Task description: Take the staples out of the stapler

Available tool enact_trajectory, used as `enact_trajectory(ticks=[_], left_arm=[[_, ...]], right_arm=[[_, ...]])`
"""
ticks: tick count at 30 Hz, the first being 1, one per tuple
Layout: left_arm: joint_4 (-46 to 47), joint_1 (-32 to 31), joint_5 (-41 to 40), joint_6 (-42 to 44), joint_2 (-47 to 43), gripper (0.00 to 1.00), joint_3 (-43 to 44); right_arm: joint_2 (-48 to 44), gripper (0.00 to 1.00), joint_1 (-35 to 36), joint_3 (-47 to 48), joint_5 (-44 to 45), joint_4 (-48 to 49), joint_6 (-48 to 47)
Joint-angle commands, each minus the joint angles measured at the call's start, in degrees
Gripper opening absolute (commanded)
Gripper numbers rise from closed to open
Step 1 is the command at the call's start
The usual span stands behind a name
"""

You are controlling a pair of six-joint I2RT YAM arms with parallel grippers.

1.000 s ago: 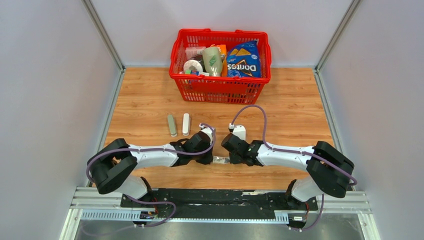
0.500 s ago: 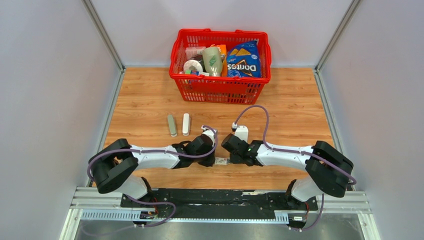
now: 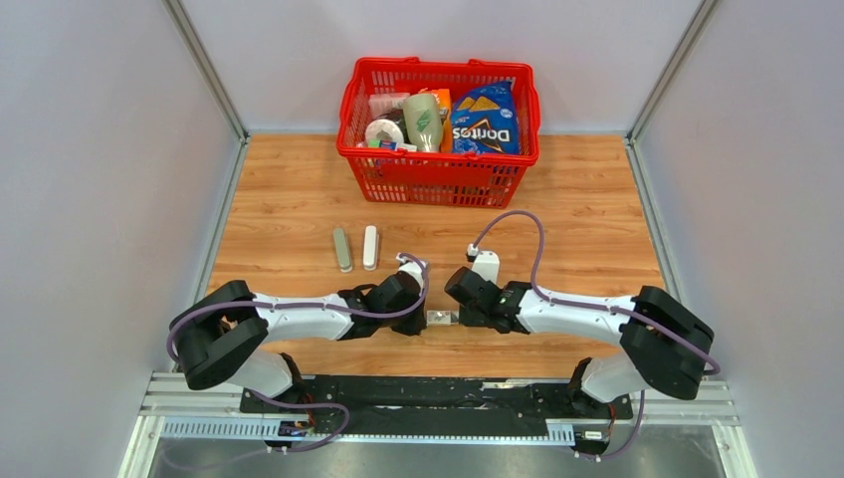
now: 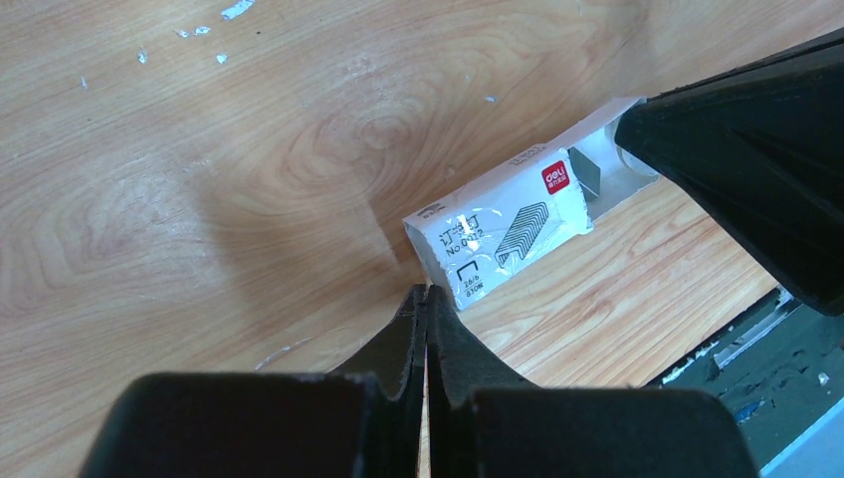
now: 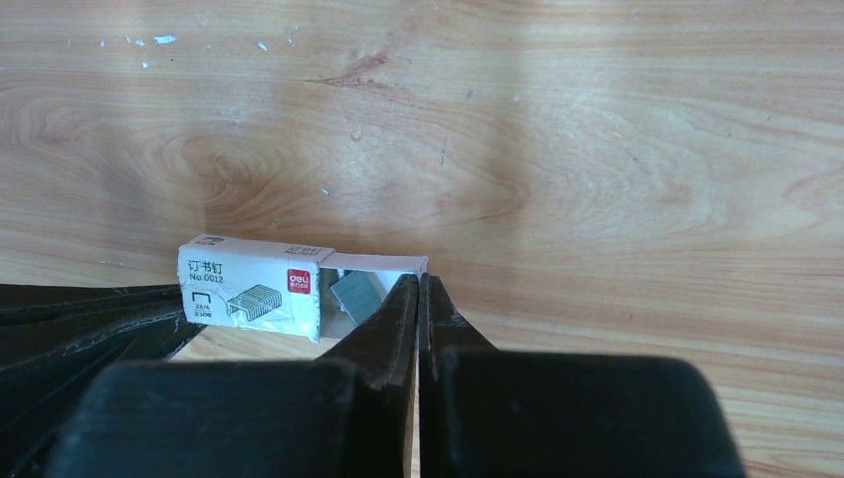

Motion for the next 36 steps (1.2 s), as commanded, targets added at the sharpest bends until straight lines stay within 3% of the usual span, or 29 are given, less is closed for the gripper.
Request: enact_trajectory(ticks=[1, 14, 20, 25, 31, 36], left_arm=[[-4.44, -0.28, -1.06, 0.42, 0.49, 0.00, -1.07], [-8.13, -0.28, -3.78, 1.75, -0.74, 0.00, -0.72], [-9.10, -0.28, -5.10, 1.31, -2.06, 0.00, -1.60], [-10.16, -0.36, -6.68, 1.39, -2.41, 0.00, -1.33], [-9.10, -0.36, -6.07, 1.48, -0.13, 0.00, -0.46], [-7.79, -0.28, -5.63, 1.22, 1.54, 0.00, -0.19]], right_arm=[[0.74, 0.00, 0.76, 1.14, -0.63, 2.10, -0.28], [-3.03, 0.26, 0.94, 3.26, 3.06, -3.25, -2.66], [-6.19, 0.30, 0.94, 2.91, 3.85, -5.80, -3.19], [-8.04, 0.26, 0.41, 0.97, 4.47, -6.15, -3.53], [-7.34, 0.01, 0.23, -1.05, 3.33, -4.75, -3.71], [-5.85, 0.00, 0.14, -2.89, 2.45, -2.64, -3.10]])
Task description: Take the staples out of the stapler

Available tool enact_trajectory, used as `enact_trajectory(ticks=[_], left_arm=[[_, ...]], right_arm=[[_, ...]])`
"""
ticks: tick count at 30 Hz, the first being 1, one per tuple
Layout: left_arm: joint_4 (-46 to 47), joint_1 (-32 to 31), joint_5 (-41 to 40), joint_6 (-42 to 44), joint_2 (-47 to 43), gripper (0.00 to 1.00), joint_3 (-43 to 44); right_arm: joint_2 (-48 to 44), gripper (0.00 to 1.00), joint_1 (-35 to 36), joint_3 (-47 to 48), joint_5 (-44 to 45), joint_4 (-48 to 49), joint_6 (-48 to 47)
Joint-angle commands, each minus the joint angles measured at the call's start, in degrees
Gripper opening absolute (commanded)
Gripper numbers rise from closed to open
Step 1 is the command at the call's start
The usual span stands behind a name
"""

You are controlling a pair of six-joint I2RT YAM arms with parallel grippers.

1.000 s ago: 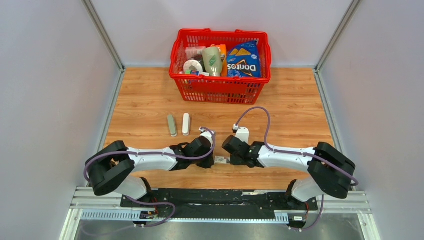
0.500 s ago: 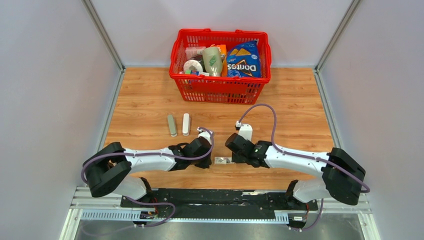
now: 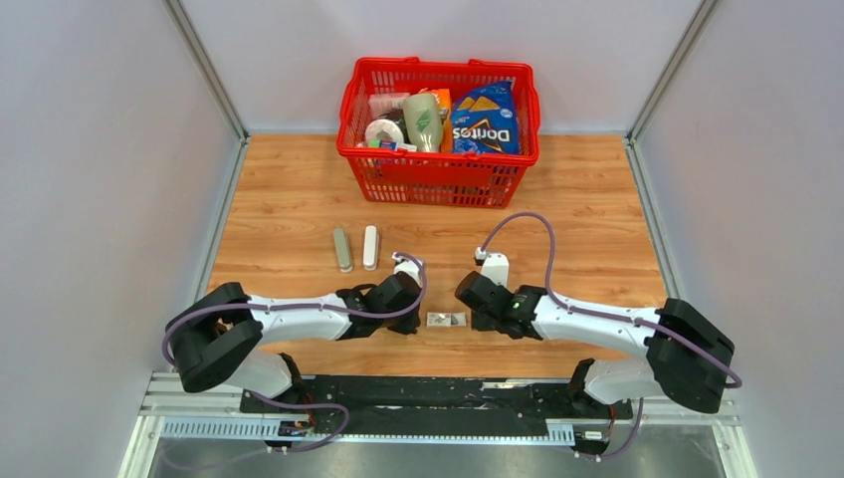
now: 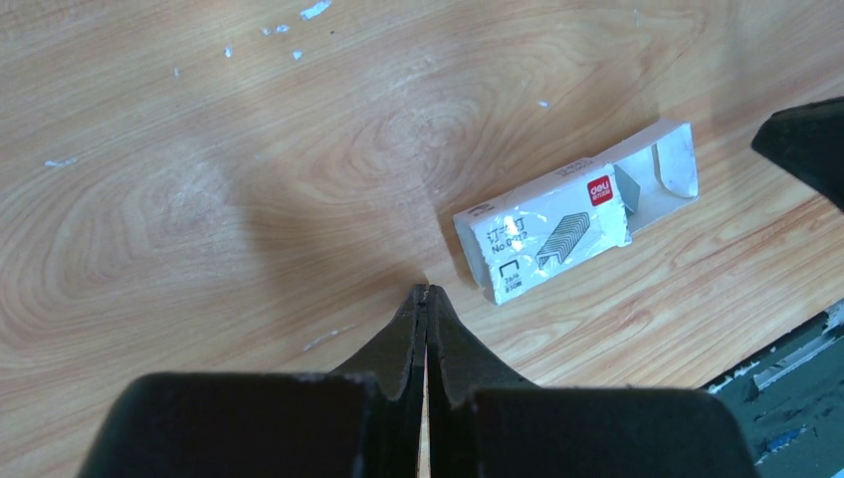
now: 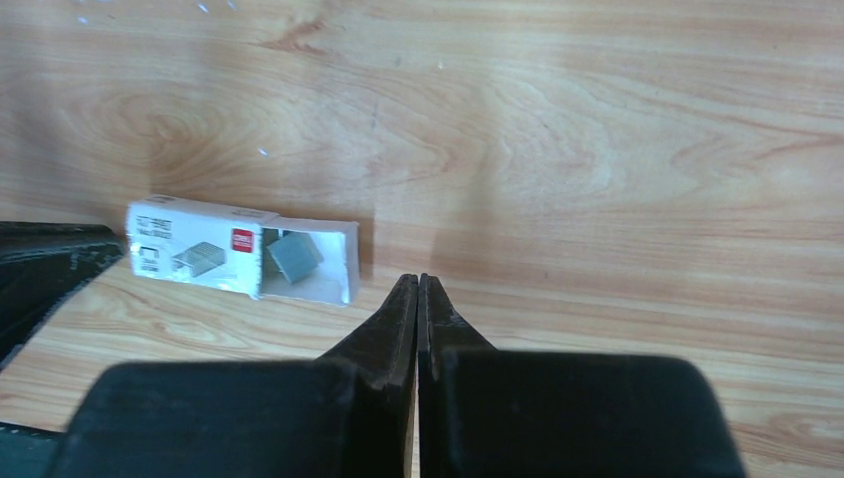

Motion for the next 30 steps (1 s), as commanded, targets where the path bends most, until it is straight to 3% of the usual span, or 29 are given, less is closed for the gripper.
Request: enact_trajectory(ticks=[1, 30], left_arm=[[-3.30, -0.17, -0.89, 0.98, 3.29, 0.00, -0.52], [-1.19, -0.25, 2.01, 0.27, 4.61, 0.00, -0.78]], right_arm=[[1.26, 0.00, -0.31, -1.21, -0.09, 3.37, 0.44], [9.34, 0.00, 1.18, 3.00, -6.95, 10.75, -1.05]])
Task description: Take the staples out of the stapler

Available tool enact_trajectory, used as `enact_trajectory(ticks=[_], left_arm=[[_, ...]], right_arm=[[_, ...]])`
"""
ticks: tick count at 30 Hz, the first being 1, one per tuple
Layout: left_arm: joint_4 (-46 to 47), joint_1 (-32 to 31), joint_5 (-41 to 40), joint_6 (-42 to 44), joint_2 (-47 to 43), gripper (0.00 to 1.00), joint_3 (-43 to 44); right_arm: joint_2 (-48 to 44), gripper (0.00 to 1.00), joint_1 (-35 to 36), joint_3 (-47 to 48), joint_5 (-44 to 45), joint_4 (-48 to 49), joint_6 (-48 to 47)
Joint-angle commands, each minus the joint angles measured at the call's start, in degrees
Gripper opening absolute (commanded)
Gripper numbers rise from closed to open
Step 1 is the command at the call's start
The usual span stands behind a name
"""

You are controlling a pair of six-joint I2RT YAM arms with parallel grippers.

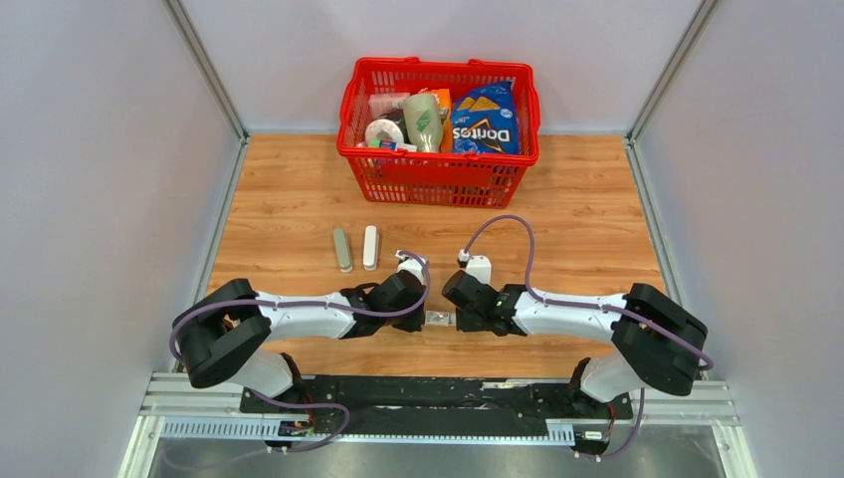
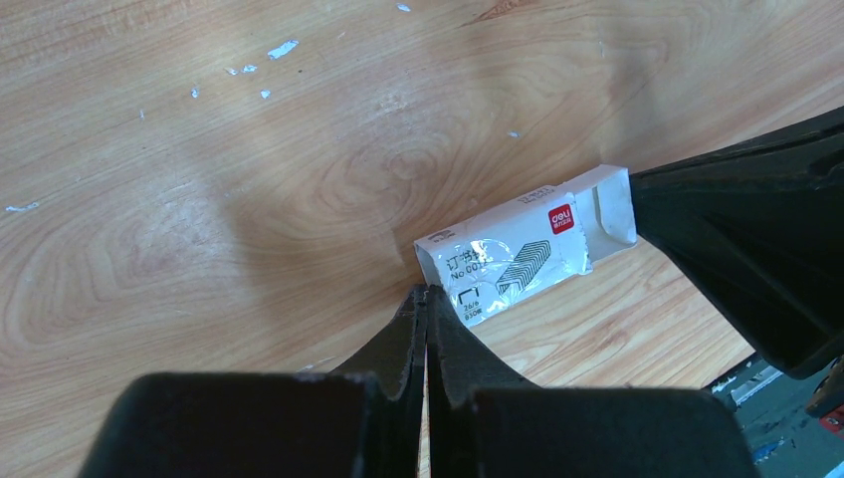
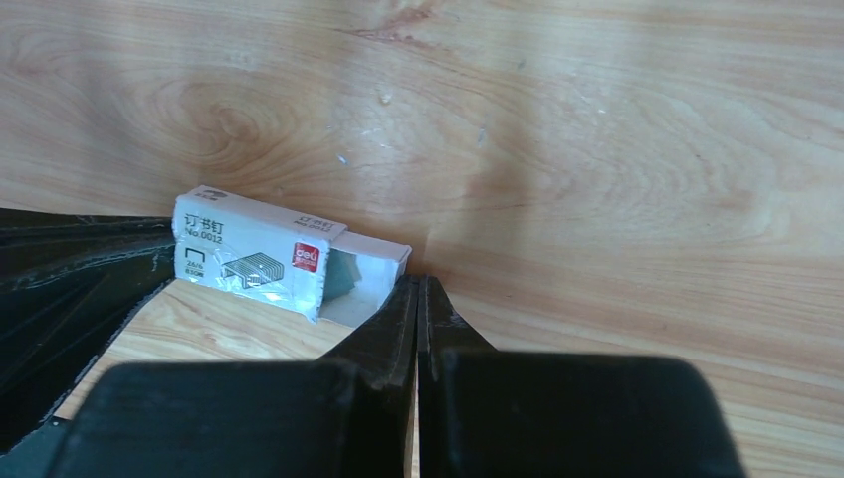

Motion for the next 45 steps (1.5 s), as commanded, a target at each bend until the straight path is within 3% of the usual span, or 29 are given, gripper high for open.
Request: enact_trajectory(ticks=[1, 20, 27, 34, 43, 45], left_arm=[[-5.46, -0.21, 0.99, 0.34, 2.01, 0.00, -1.46], [-5.72, -0.21, 1.34, 0.87, 1.83, 0.00, -0.67], [-6.33, -0.30, 0.64, 1.04, 0.43, 0.00, -0.67], [-10.63, -0.21, -2.35, 2.18, -3.52, 0.00, 1.17], [-20.30, -0.21, -8.85, 3.85, -11.25, 0.29, 3.63], [-22.32, -0.21, -10.52, 4.82, -13.98, 0.38, 4.42]], right_arm=[[1.17, 0.00, 1.05, 2.22, -1.33, 3.15, -0.61], [6.27, 0.00, 3.07, 6.09, -3.26, 5.97, -1.23], [4.52, 0.01, 3.07, 6.79, 2.26, 1.23, -2.46], [0.21, 0.13, 1.32, 6.09, 6.66, -2.12, -3.60], [-7.34, 0.40, -1.41, 5.82, 12.64, -6.34, -6.76], [-8.84, 0.53, -1.41, 6.00, 14.74, -7.04, -7.99]])
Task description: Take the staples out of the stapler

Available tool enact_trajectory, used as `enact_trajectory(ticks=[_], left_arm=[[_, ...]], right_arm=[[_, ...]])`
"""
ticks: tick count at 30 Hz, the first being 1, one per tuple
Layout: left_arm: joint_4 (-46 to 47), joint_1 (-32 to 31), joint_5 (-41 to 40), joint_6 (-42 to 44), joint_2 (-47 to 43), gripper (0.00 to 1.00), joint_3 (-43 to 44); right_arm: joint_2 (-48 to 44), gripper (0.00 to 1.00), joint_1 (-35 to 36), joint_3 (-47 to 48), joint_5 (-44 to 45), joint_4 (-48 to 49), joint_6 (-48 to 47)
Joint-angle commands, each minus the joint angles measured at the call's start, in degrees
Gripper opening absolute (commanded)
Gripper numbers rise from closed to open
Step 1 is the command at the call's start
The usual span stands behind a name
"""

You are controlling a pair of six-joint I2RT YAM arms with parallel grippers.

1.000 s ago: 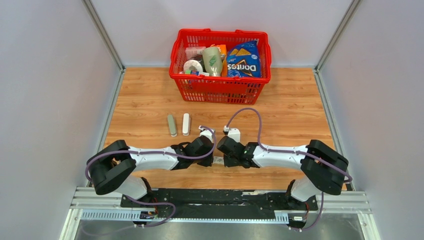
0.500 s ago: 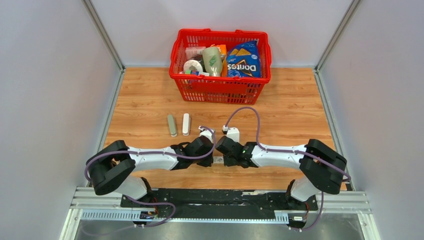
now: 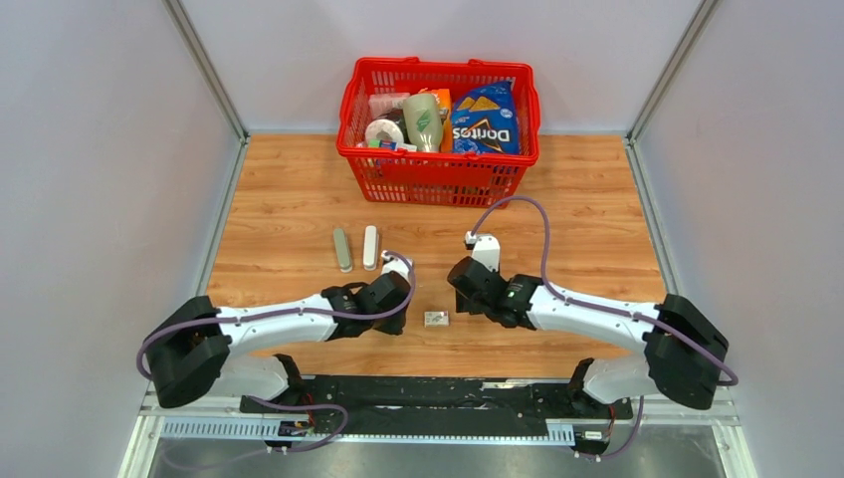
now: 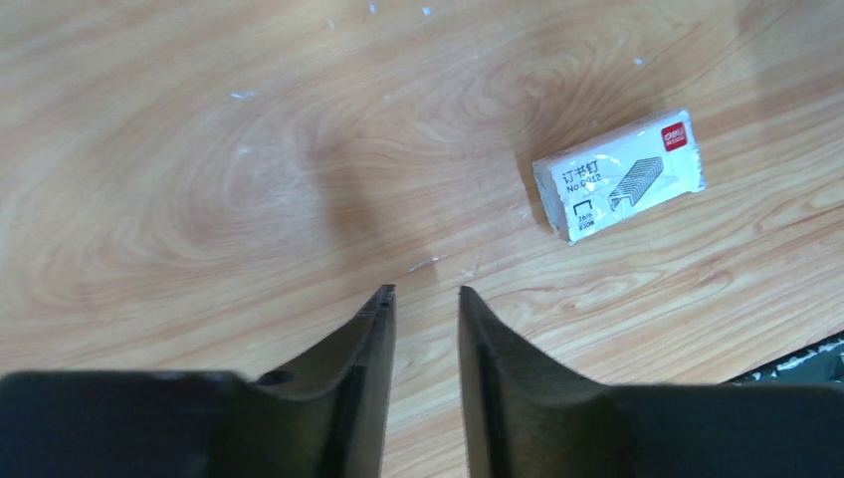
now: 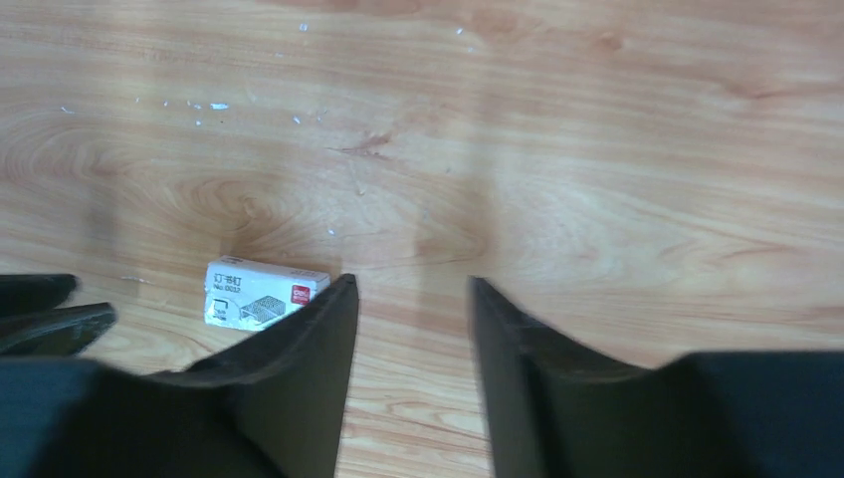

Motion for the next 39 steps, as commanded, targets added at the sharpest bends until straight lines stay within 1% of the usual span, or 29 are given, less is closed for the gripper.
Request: enact_trajectory(ticks=[1, 4, 6, 7, 8, 9, 10, 17, 23, 25, 31, 39], left_arm=[[-6.46, -0.19, -5.30, 2.85, -6.74, 0.42, 3.73], [-8.92, -0.19, -7.50, 4.08, -11.14, 0.47, 4.95], [-11.20, -0.19, -8.91, 4.79, -13.43, 0.53, 6.01], [-11.74, -0.19, -9.61, 5.40, -13.96, 0.63, 6.54], [-12.44, -0.19, -10.40, 5.58, -14.92, 0.69, 6.80], [-12.88, -0.19, -10.58, 6.10, -15.37, 0.71, 7.41], [-13.67, -0.19, -11.19, 6.37, -16.07, 0.78, 7.86], [-17.63, -0.19, -14.18, 8.92, -18.89, 0.80, 12.60], [-21.14, -0.19, -17.70, 11.82, -20.38, 0.80, 17.61], [-21.59, -0.19, -18.23, 13.22, -21.78, 0.81, 18.49], [-23.34, -0.28, -19.63, 16.04, -24.51, 0.81, 21.12], [-25.89, -0.19, -23.15, 18.41, -27.06, 0.81, 23.50]], right_arm=[[-4.84, 0.59, -0.25, 1.39, 7.73, -2.15, -3.53], [-7.39, 0.75, -0.52, 2.35, 10.72, -3.81, -5.03], [-9.06, 0.84, -0.52, 2.53, 12.05, -4.43, -5.91], [-9.77, 0.87, -0.60, 2.62, 12.75, -4.52, -6.26], [-10.56, 0.89, -0.52, 2.62, 13.19, -4.61, -6.70], [-11.26, 0.94, -0.60, 2.71, 13.63, -4.87, -7.05], [-11.79, 1.00, -0.60, 2.88, 13.89, -4.96, -7.49], [-14.25, 1.00, -0.60, 6.31, 16.97, -8.74, -9.16], [-20.93, 1.00, -0.69, 5.96, 20.13, -6.20, -11.36], [-21.90, 1.00, -0.60, 6.31, 23.46, -5.58, -11.71], [-21.73, 1.00, -0.69, 10.35, 28.22, -6.37, -15.40], [-18.65, 1.00, -0.69, 14.65, 32.00, -5.49, -17.86]])
